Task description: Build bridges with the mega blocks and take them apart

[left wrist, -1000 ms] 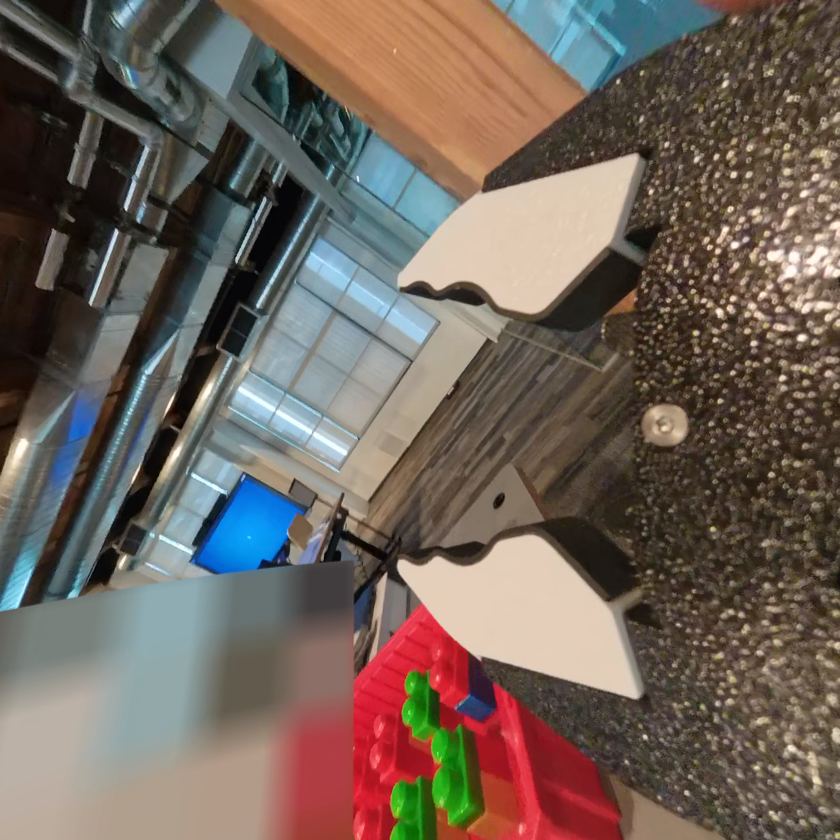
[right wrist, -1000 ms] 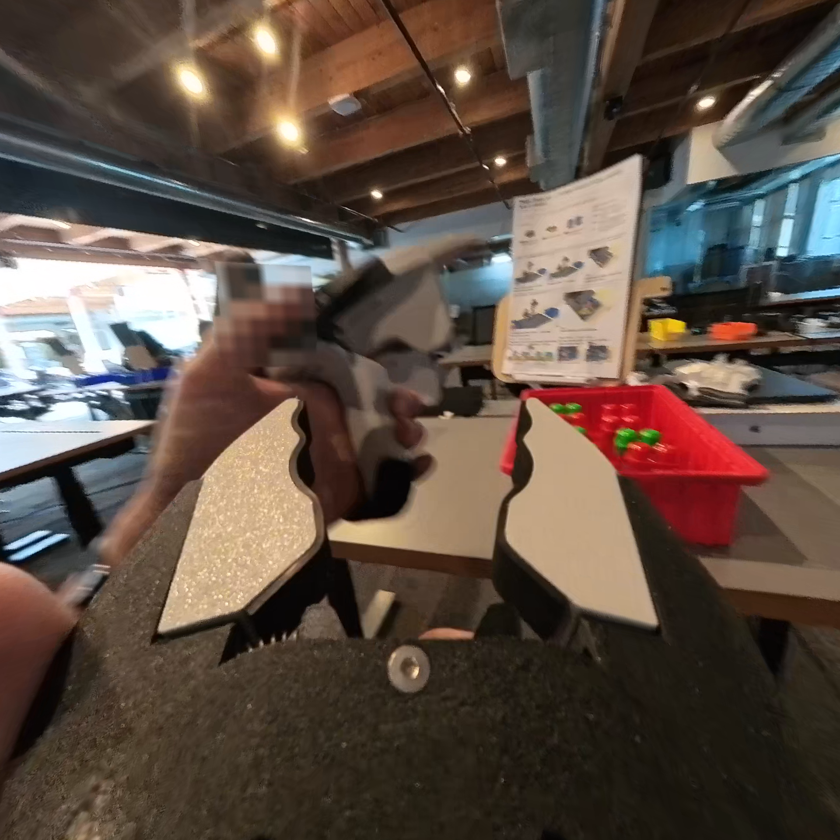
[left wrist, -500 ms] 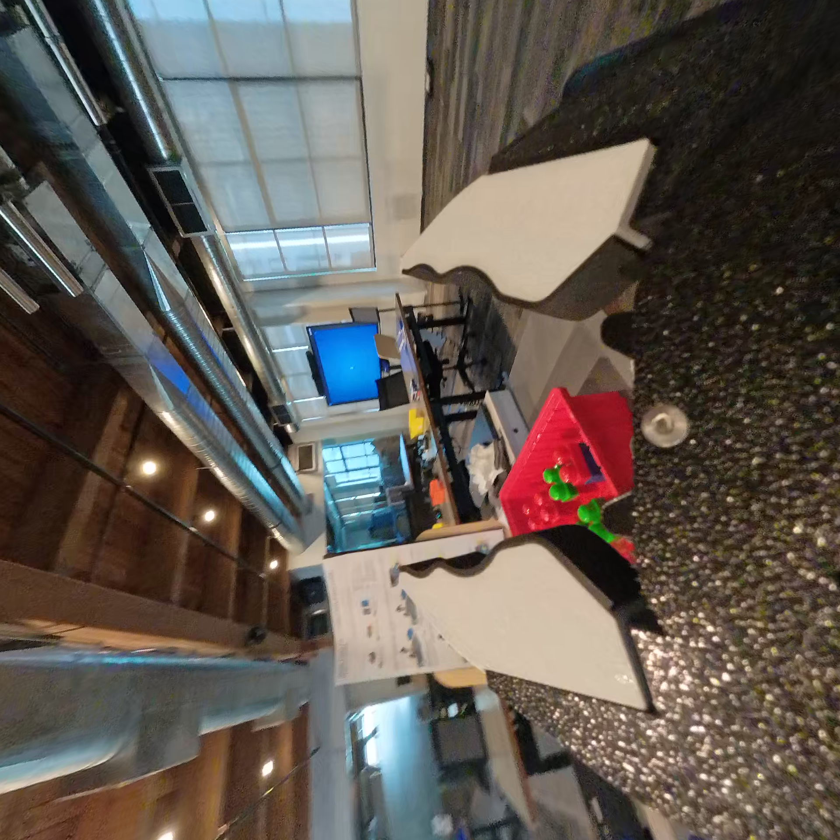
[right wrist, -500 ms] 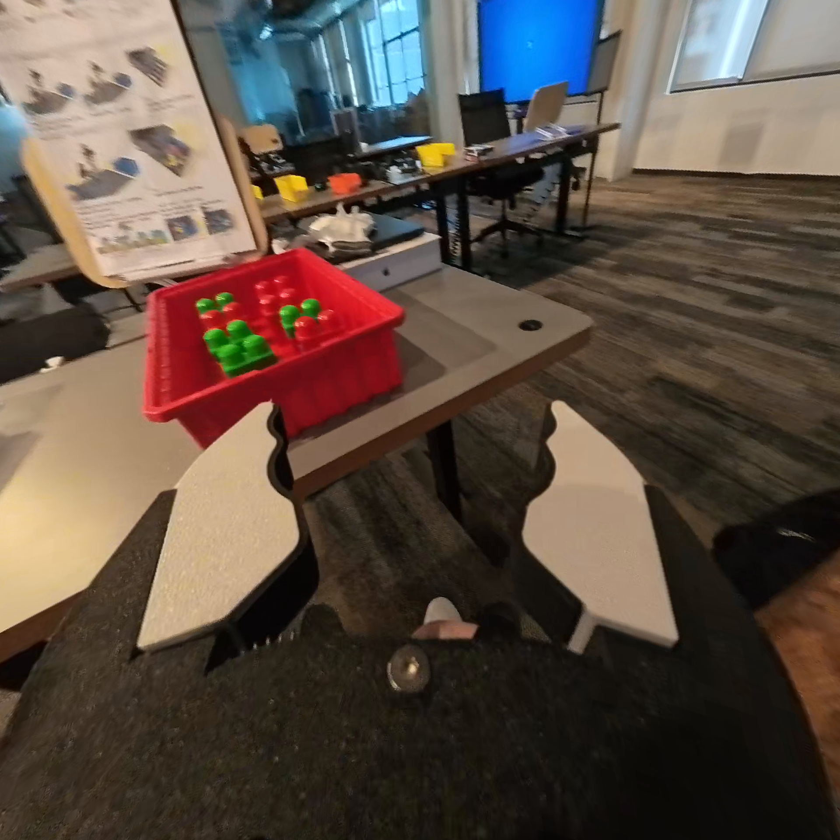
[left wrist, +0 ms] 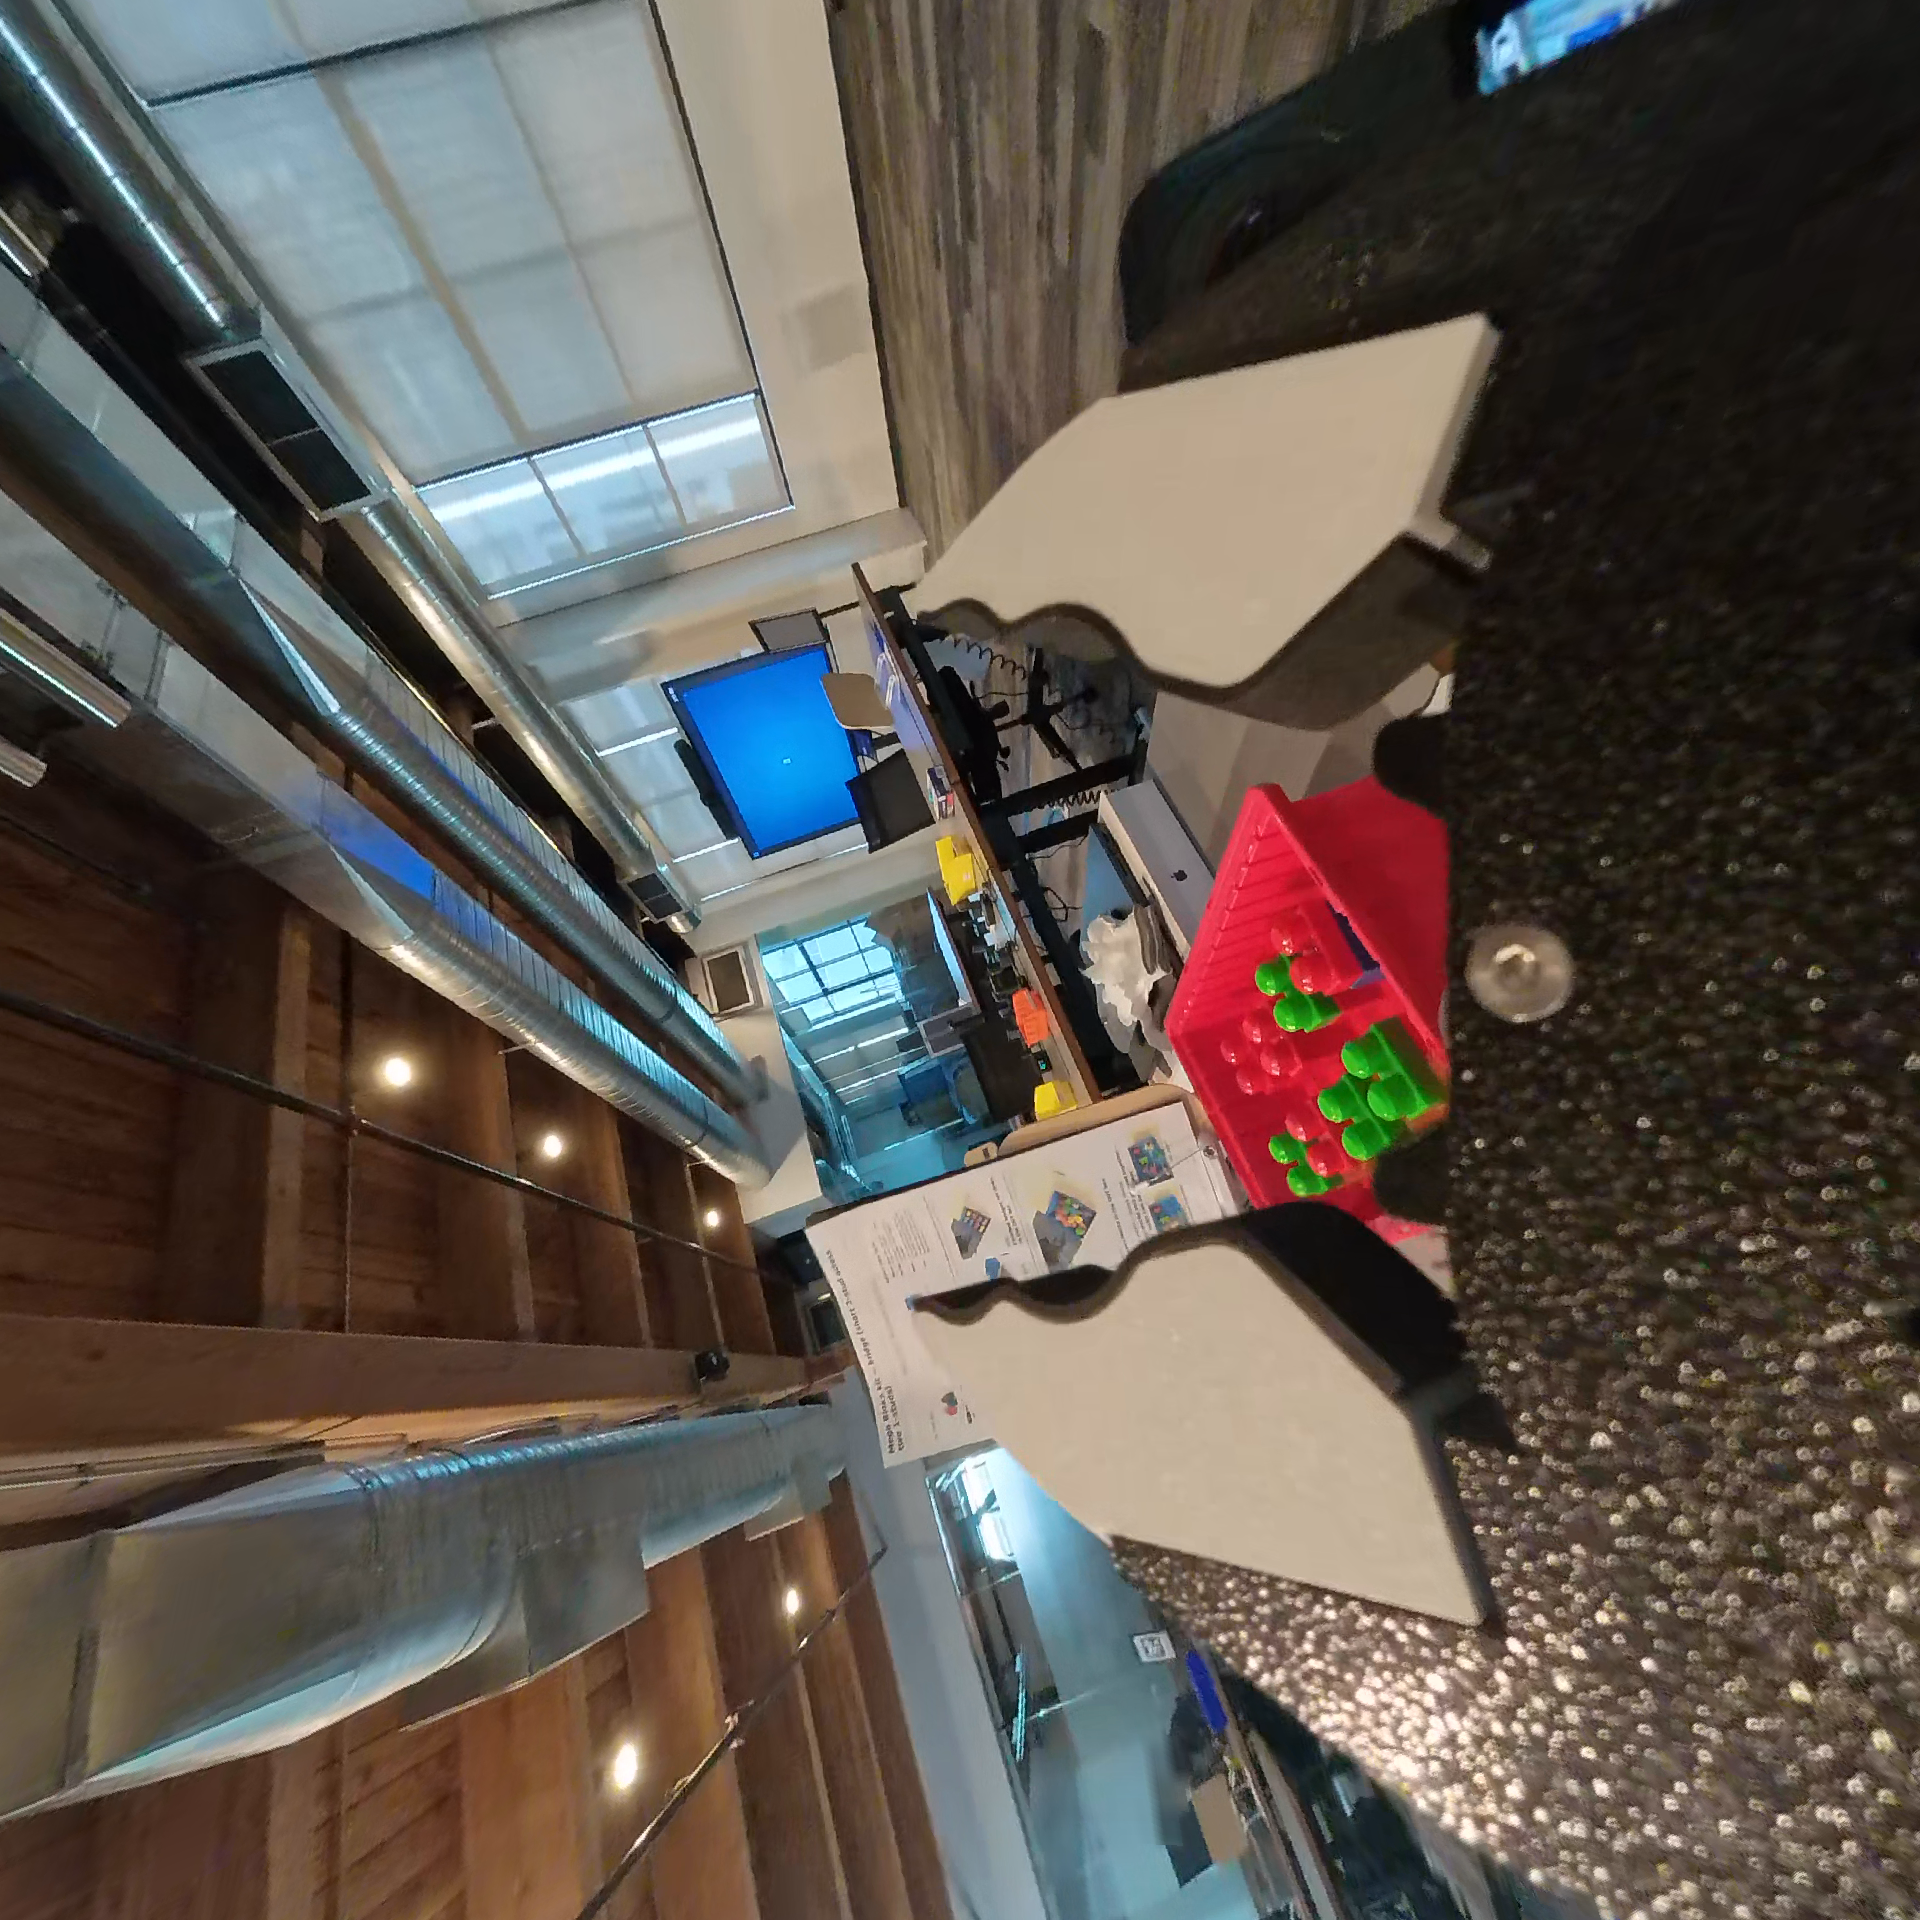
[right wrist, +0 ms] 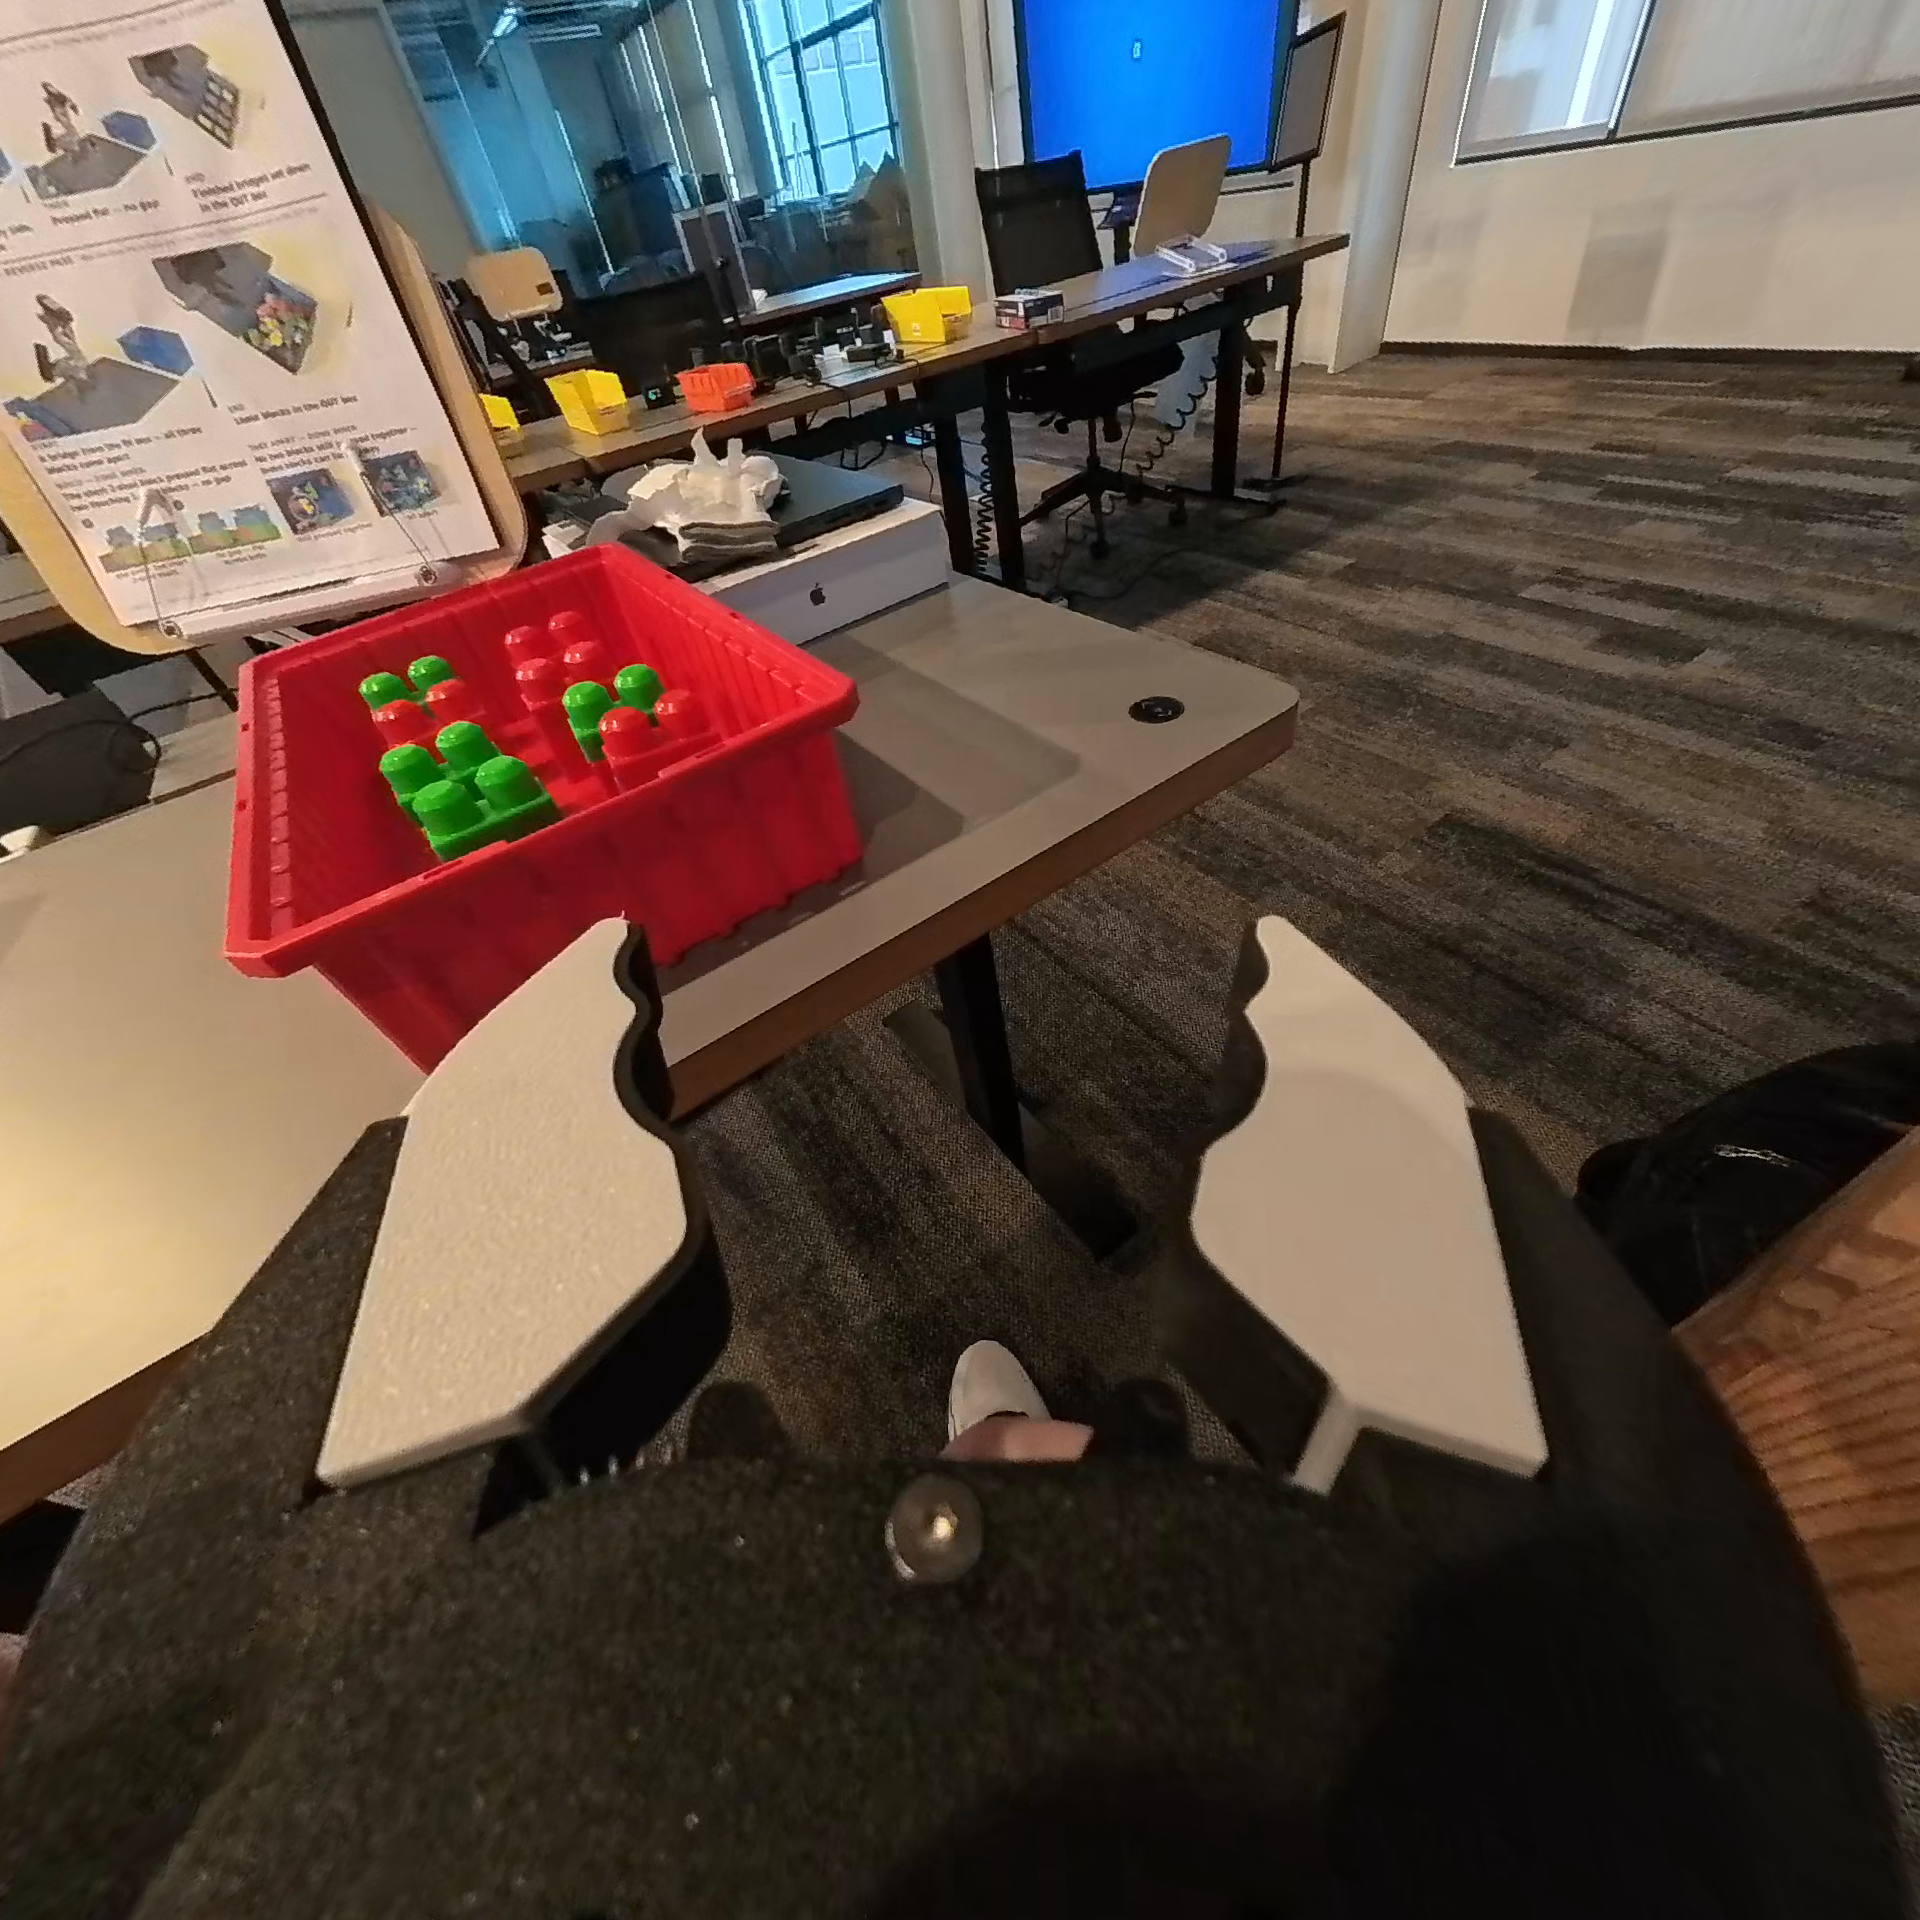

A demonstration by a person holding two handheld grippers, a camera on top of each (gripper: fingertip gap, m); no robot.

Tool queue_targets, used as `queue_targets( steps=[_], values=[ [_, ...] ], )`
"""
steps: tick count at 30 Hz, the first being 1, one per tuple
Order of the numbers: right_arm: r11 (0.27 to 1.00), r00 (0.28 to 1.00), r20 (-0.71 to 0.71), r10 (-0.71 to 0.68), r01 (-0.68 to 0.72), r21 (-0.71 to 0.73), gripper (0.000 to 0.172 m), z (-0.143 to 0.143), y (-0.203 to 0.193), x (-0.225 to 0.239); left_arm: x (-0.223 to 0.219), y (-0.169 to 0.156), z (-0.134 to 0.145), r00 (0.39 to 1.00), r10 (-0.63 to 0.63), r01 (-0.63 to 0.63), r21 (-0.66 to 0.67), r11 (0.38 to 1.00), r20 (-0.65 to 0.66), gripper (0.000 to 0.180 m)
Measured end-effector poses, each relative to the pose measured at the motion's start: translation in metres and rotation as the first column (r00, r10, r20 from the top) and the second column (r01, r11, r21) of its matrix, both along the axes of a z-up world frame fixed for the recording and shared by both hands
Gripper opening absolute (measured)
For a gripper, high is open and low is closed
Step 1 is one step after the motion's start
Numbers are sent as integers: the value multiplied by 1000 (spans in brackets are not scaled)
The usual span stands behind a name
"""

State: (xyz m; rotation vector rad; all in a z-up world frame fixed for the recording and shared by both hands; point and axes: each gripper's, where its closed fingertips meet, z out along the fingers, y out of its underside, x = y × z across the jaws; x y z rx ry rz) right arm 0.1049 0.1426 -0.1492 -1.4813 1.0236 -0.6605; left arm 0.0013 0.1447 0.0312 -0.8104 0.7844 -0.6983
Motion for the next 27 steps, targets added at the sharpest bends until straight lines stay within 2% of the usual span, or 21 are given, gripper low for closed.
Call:
queue_targets(
  steps=[1,8,14,19,21,23,25,27],
  values=[
    [1000,1000,1,-1,1,2,104,1,0,0,0,-1,-1,1000,3,-3,7,1000,0,115],
    [998,999,-14,46,-46,31,104,1,6,-5,0,4,-1,1000,-10,10,-16,1000,-4,115],
    [986,990,-8,143,-142,93,104,9,13,-15,-27,19,28,991,-90,101,-107,989,96,114],
    [965,973,25,229,-230,122,104,19,20,-30,-43,36,39,984,-111,131,-148,980,137,113],
    [896,917,92,389,-400,192,104,36,30,-55,-51,41,43,980,-129,155,-171,973,154,112],
    [723,784,223,580,-621,303,101,64,32,-98,-64,49,51,971,-151,187,-195,963,186,112],
    [536,662,366,655,-747,393,100,95,16,-135,-80,57,61,960,-167,215,-204,955,226,112],
    [478,619,437,652,-784,397,96,113,1,-153,-94,66,70,950,-179,237,-215,947,256,112]
  ],
)
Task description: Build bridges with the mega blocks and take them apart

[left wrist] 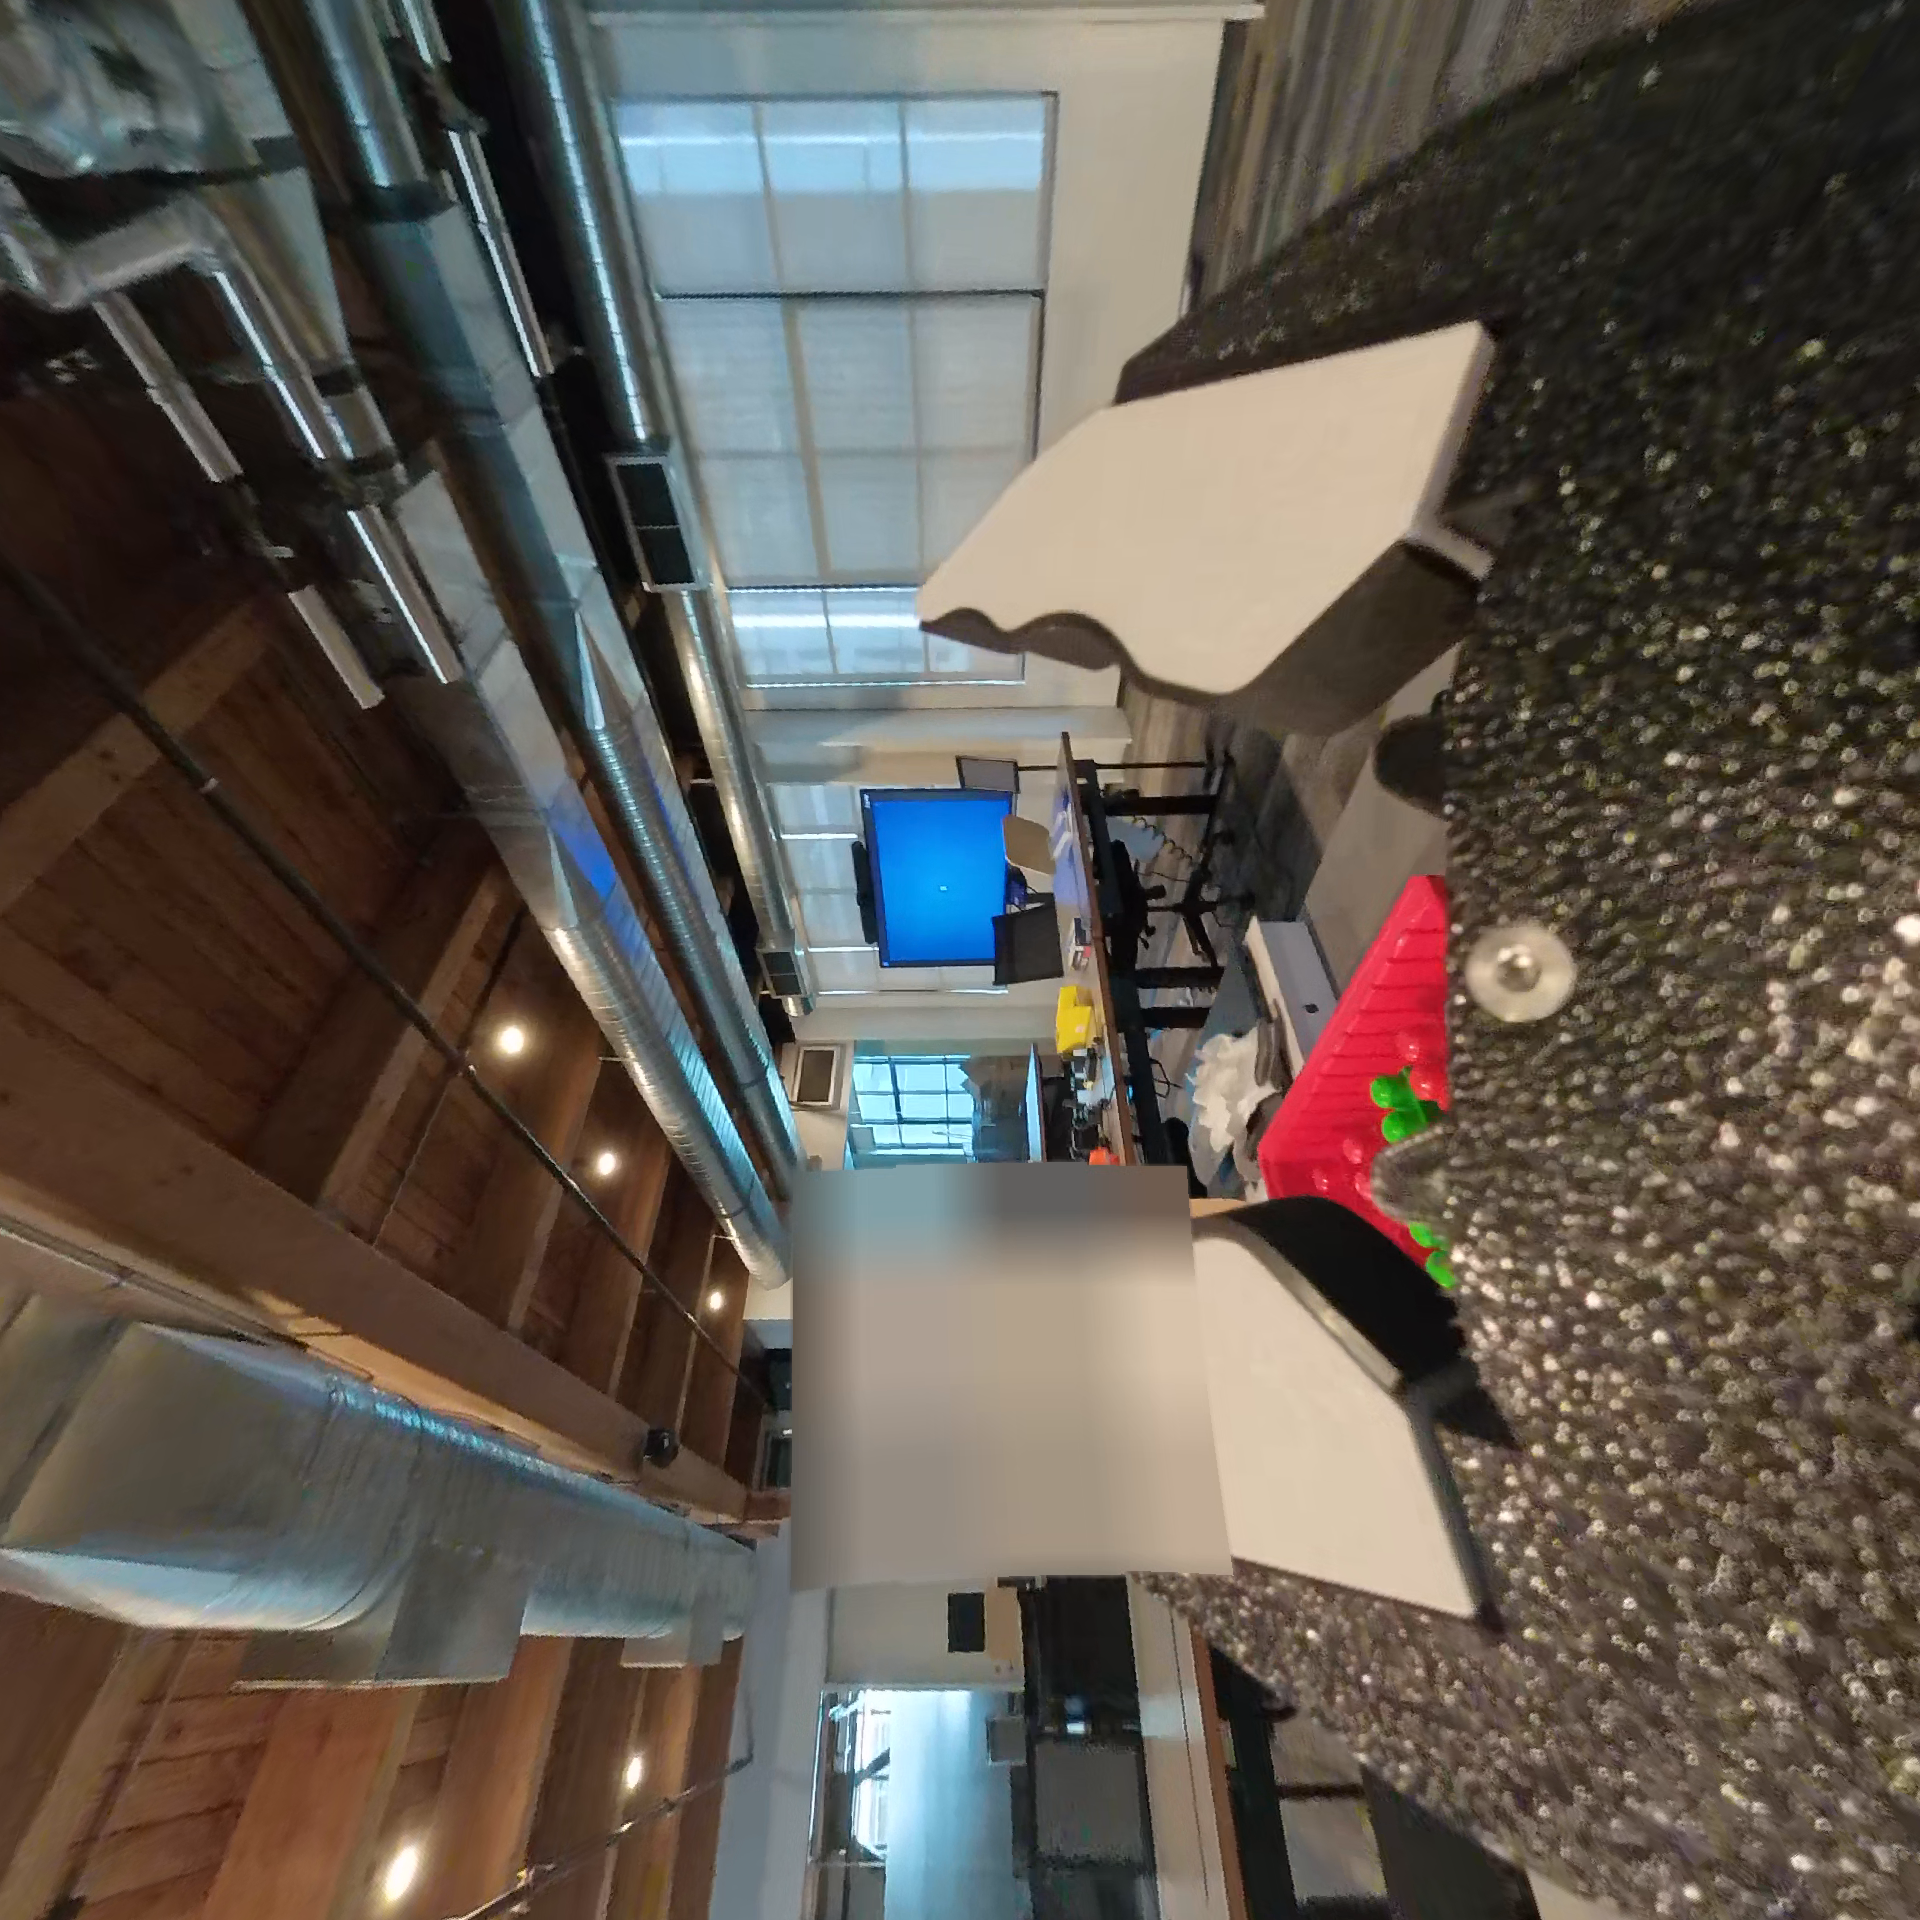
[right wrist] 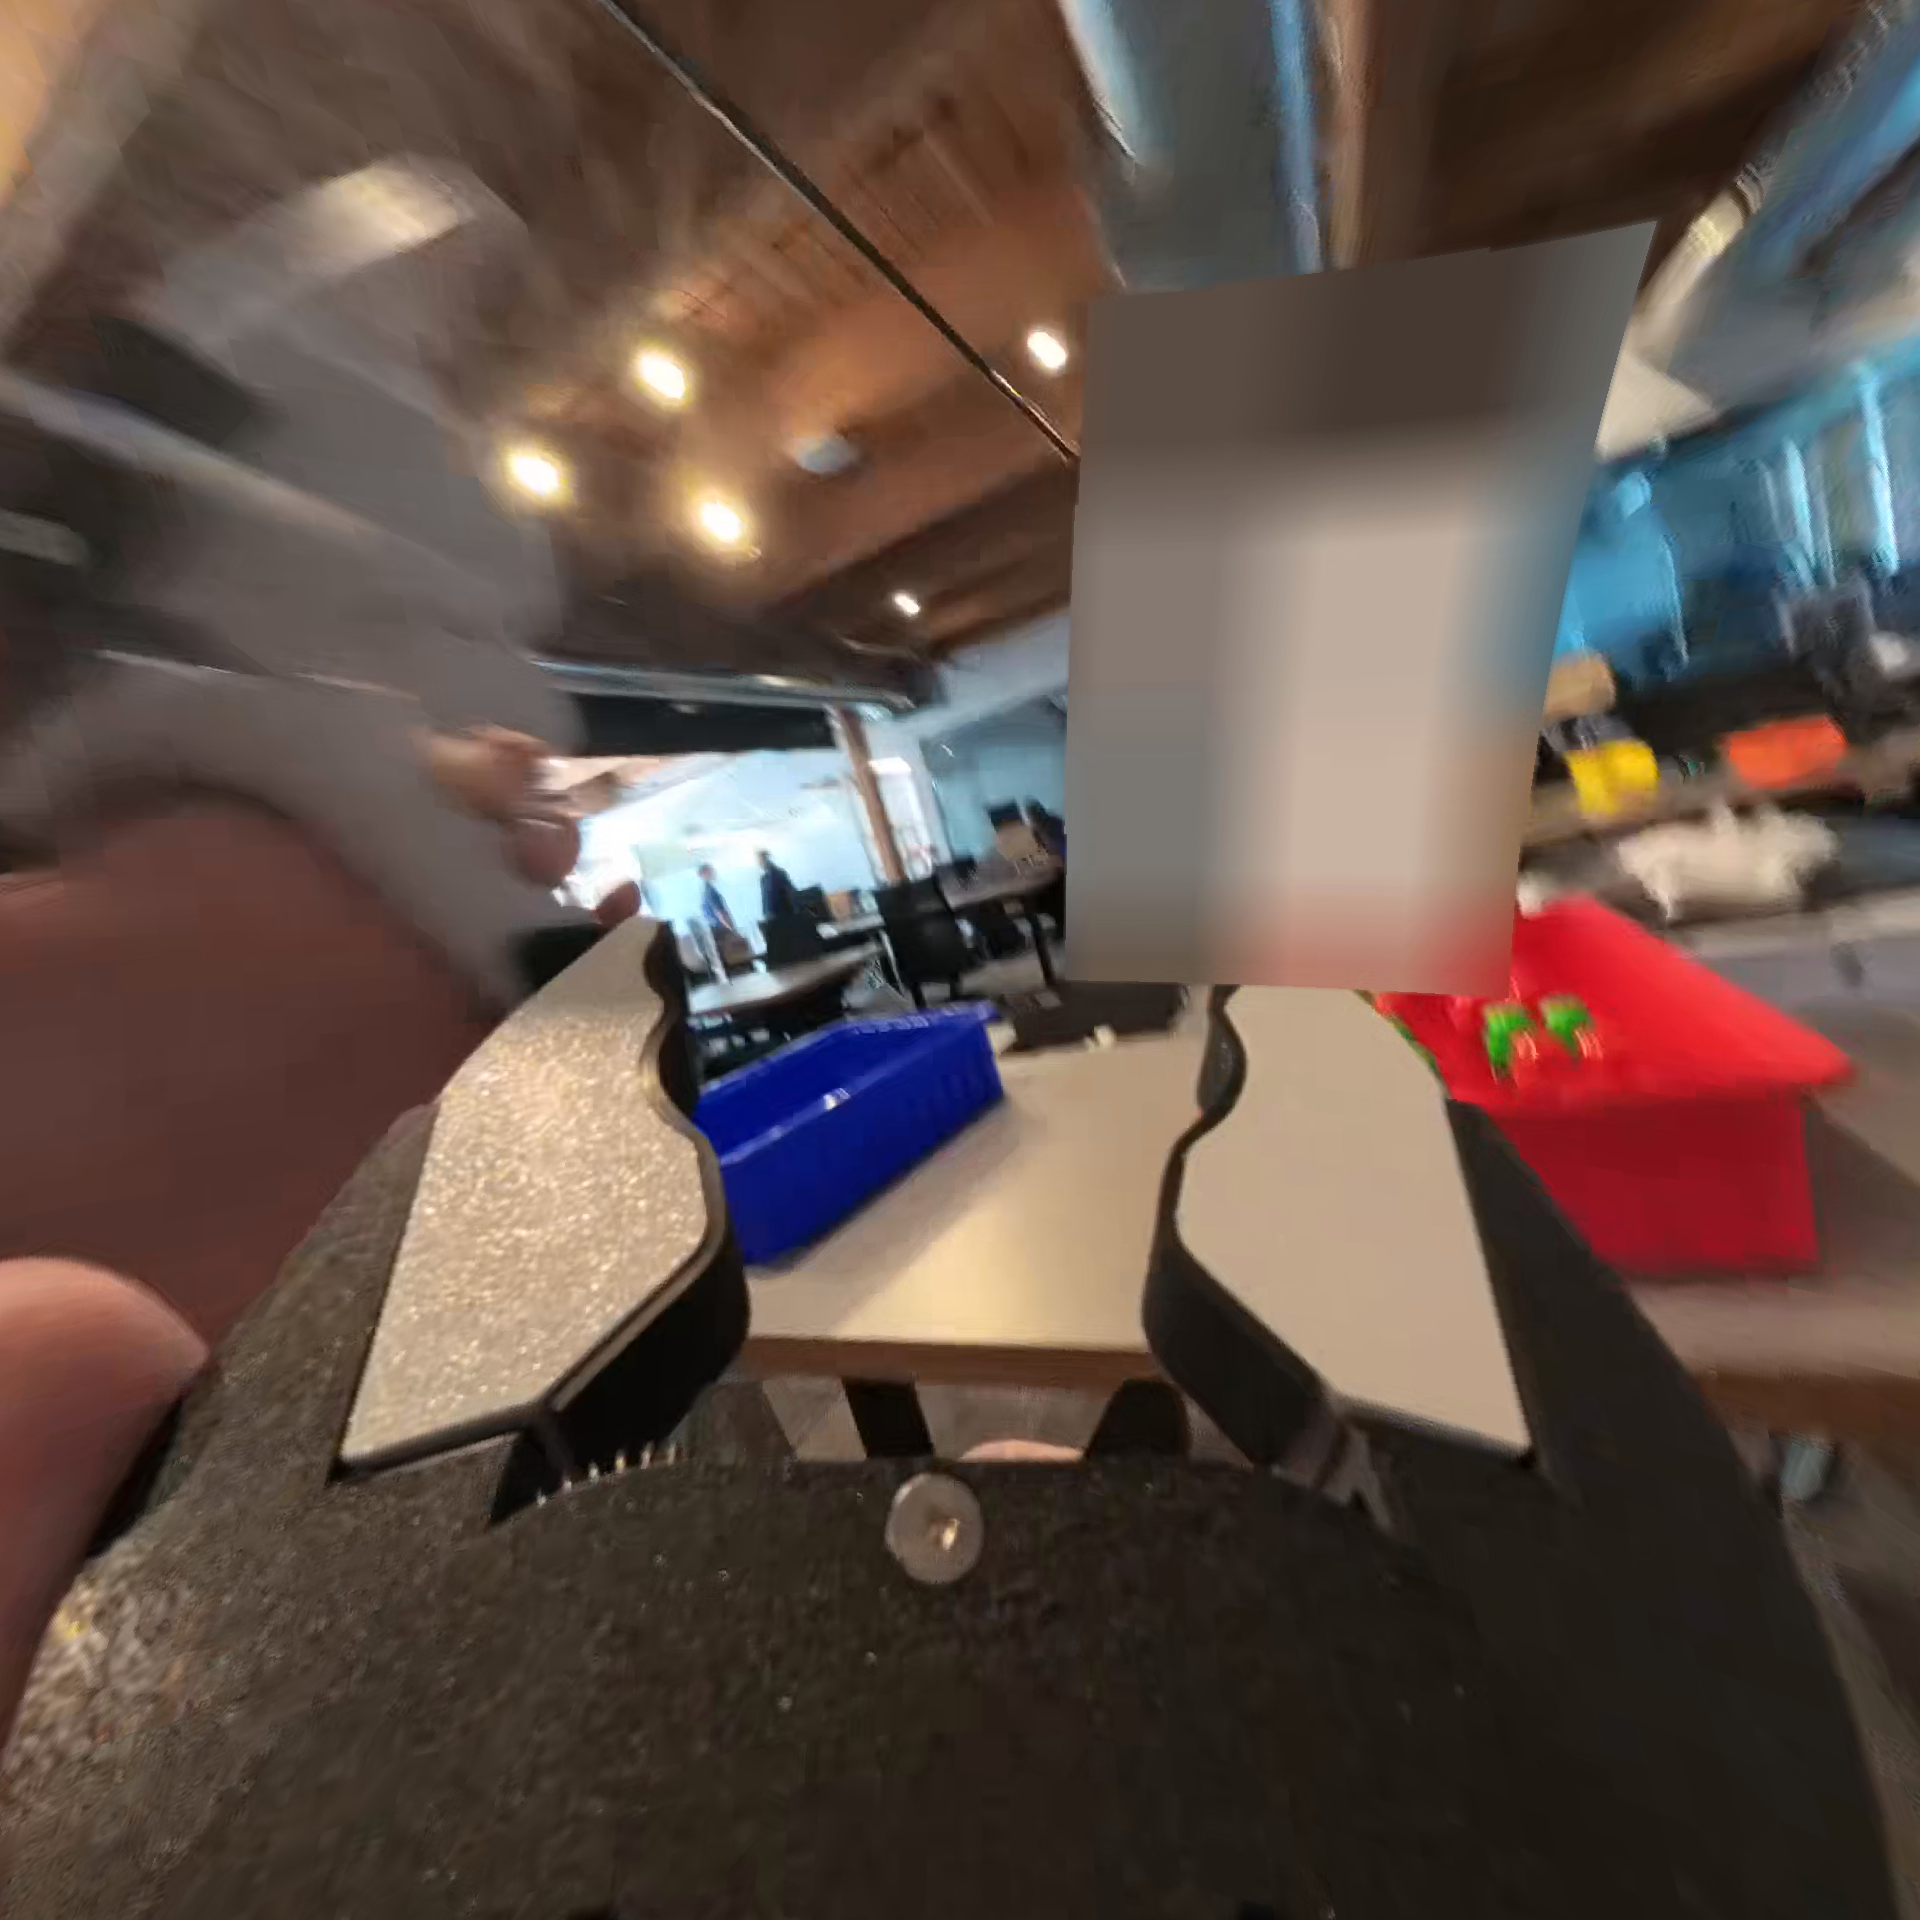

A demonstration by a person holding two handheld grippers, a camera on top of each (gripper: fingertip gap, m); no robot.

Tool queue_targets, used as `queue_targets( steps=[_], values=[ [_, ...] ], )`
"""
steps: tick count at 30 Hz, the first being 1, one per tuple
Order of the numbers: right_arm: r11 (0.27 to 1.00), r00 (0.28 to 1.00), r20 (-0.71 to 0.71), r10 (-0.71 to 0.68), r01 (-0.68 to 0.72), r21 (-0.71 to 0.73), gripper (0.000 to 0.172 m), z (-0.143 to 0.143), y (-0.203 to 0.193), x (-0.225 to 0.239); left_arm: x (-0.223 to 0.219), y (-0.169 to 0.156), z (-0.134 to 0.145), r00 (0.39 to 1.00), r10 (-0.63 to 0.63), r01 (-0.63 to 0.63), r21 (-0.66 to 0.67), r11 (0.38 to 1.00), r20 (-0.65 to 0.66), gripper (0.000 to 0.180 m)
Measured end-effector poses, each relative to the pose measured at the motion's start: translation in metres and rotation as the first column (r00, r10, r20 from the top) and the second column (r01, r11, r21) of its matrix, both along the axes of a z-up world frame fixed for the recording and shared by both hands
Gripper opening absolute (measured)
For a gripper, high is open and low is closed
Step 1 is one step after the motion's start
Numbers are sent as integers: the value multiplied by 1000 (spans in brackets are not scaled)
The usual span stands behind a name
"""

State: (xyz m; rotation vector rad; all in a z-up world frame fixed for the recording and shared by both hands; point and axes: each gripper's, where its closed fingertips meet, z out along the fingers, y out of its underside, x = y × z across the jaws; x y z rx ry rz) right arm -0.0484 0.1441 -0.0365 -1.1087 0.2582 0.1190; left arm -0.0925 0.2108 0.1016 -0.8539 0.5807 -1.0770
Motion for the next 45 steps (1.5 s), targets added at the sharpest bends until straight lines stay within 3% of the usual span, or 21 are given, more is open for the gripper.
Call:
queue_targets(
  steps=[7,18,31,45],
  values=[
    [981,980,137,142,-158,117,87,43,-19,-65,-21,22,11,997,-74,76,-57,995,30,112],
    [978,952,261,161,-189,85,80,52,-22,-122,-15,33,4,988,-156,154,-116,981,-9,111],
    [973,947,266,179,-211,96,76,50,-27,-125,-5,17,-3,982,-183,178,-91,980,-48,110],
    [987,955,271,121,-146,74,75,43,-23,-116,3,16,-15,975,-212,205,-105,973,-66,108]
  ],
)
